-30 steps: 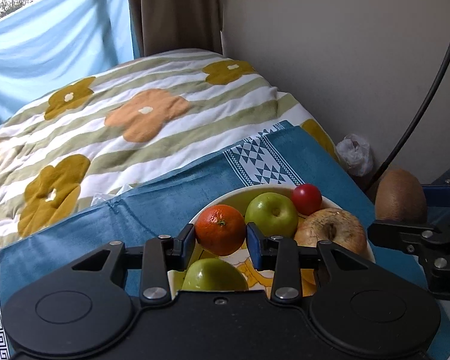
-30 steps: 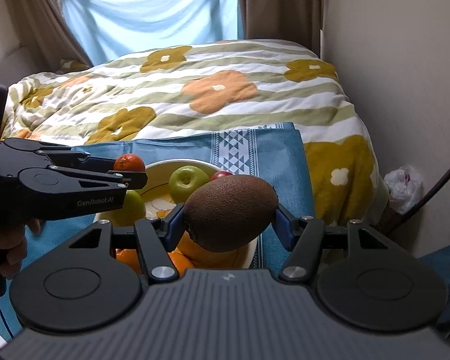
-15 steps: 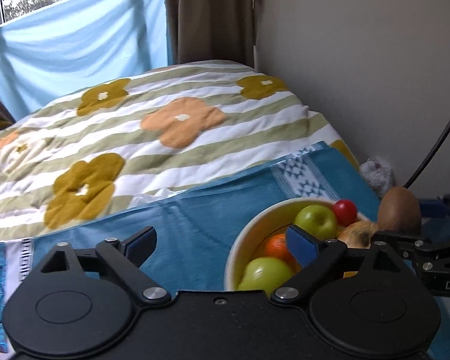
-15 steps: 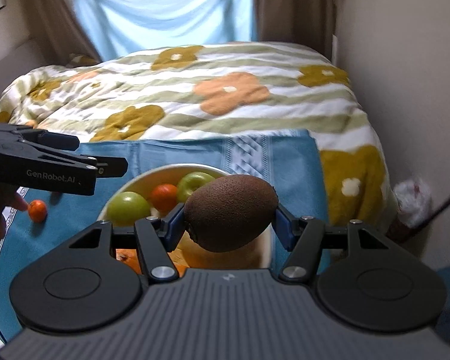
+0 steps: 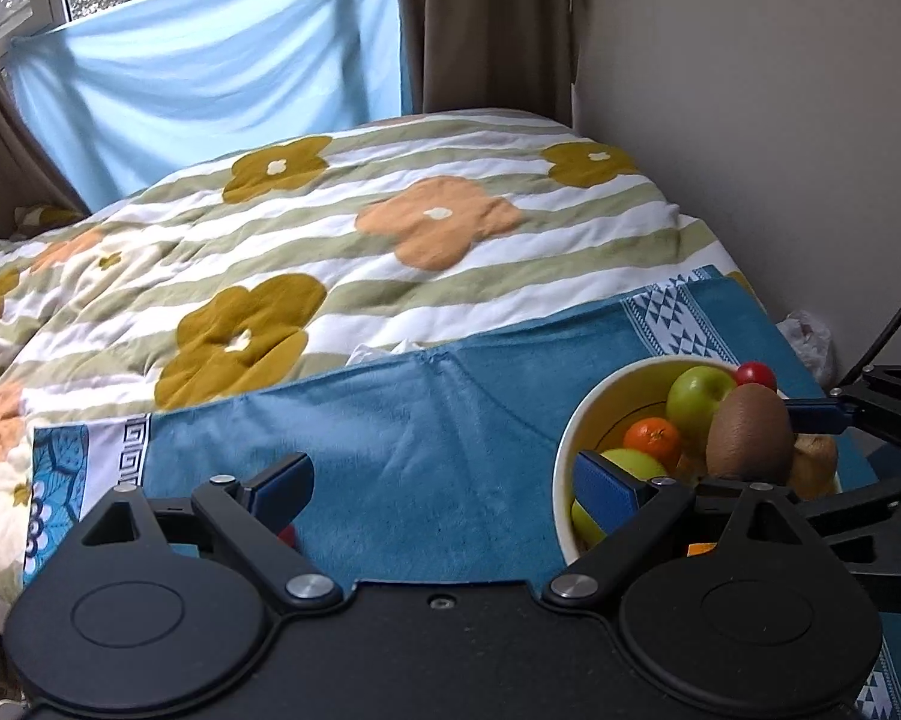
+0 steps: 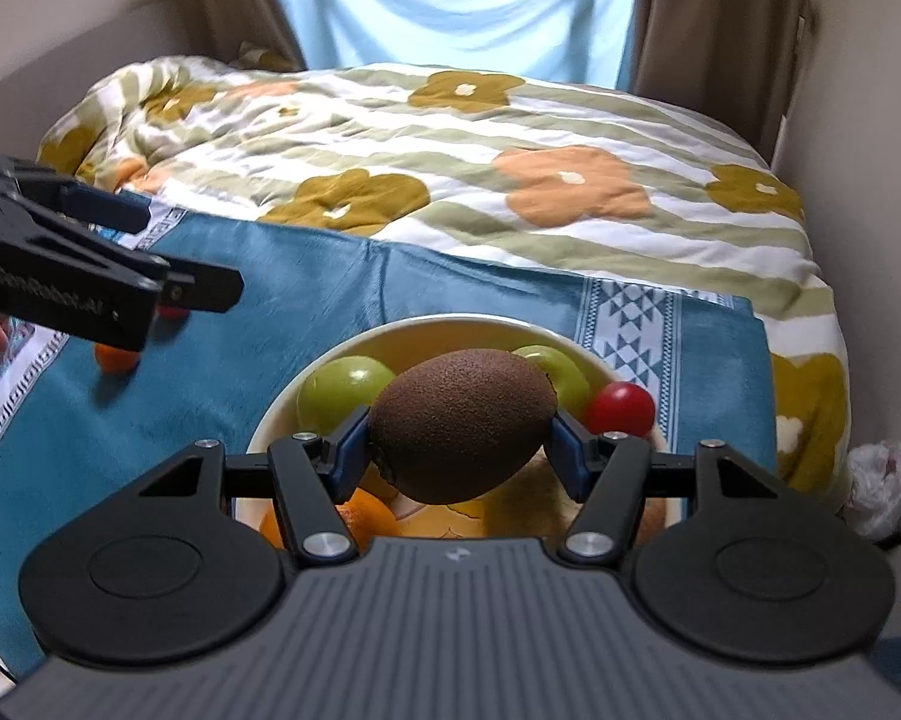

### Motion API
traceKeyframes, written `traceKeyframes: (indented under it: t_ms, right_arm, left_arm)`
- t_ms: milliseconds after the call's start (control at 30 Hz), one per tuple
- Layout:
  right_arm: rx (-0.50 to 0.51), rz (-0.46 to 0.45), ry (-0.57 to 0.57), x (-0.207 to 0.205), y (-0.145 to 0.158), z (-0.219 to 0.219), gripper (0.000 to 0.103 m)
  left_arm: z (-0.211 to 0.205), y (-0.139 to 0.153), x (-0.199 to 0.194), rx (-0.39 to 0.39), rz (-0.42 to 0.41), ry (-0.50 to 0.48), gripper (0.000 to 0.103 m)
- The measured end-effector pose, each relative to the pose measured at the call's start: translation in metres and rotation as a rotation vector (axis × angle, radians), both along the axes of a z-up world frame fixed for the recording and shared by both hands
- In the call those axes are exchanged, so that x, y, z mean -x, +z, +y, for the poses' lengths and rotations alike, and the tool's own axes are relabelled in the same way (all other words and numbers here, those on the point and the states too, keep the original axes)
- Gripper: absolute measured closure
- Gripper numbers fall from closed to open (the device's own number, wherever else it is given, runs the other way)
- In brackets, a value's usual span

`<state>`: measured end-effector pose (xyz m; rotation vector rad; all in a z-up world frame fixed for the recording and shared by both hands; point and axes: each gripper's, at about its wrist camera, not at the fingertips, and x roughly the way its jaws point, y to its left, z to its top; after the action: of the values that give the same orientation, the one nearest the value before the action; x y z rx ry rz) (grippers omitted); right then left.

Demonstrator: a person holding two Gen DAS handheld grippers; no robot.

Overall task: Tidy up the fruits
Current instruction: 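Open the left tool to drop the mandarin while the right tool releases the kiwi, then withdraw both tools and move toward the last mandarin and tomato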

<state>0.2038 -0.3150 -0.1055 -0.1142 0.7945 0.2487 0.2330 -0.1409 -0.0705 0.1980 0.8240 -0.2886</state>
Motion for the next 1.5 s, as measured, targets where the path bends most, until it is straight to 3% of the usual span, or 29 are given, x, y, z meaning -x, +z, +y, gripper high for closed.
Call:
traceKeyframes:
  t_ms: [133,233,300,667,867,1133,1500]
  right_arm:
    - [0.052,-0.017,0.025,0.001,-0.006,0.007,0.024]
    - [0.09,-0.055,0.02,0.006,-0.004,0.009,0.006]
    - [0.083,-0.061,0.016,0.008,-0.003,0.005,0.003]
    - [0.048,-0.07,-0.004,0.031,0.013,-0.007,0.003]
    - [0.031,-0.093,0.008,0.05,0.03,-0.012,0.003]
    - [-0.023,-0.113,0.032,0.075,0.057,-0.016,0.003]
    - [-0.128,-0.113,0.037,0.061,0.083,0.004,0.002]
  left_arm:
    - [0.004,0.0,0.005,0.001,0.003,0.013,0.008]
    - [0.006,0.001,0.011,-0.007,-0.001,0.021,0.008]
    - [0.008,0.002,0.015,-0.007,-0.005,0.029,0.008]
    - [0.011,0.017,0.046,-0.007,-0.051,0.079,0.008]
    - [0.016,0.038,0.076,-0.002,-0.14,0.156,0.008]
    - [0.025,0.057,0.124,-0.001,-0.193,0.258,0.008]
    - [0.063,0.065,0.134,-0.031,-0.113,0.432,0.0]
